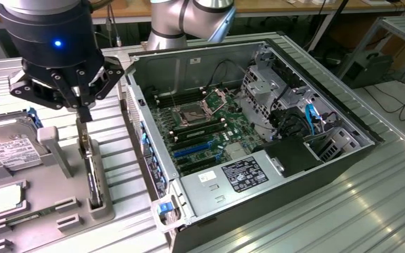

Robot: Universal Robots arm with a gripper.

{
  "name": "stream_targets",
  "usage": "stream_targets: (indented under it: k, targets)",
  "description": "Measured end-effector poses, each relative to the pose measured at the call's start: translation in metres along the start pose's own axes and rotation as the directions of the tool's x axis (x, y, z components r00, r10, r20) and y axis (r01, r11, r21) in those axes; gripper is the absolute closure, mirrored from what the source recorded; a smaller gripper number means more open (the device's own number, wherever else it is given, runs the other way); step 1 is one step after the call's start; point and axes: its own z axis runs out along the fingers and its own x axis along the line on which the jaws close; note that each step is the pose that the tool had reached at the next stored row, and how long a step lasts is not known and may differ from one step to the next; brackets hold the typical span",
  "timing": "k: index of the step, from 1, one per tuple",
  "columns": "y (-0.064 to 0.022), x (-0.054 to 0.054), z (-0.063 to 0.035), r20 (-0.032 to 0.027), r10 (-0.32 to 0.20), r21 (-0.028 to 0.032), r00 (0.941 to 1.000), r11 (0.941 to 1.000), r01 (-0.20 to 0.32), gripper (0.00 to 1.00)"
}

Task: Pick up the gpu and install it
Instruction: 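Reach for the gpu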

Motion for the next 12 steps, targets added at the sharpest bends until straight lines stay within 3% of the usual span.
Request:
stream_targets:
  k: [8,12]
  targets:
    - [0.0004,0.019,-0.0002,0.0001,0.0,-0.0003,1.0,1.0,0.0,0.89]
    - [0.0005,0.021,-0.0002,0.0,0.0,-0.0003,1.0,1.0,0.0,0.89]
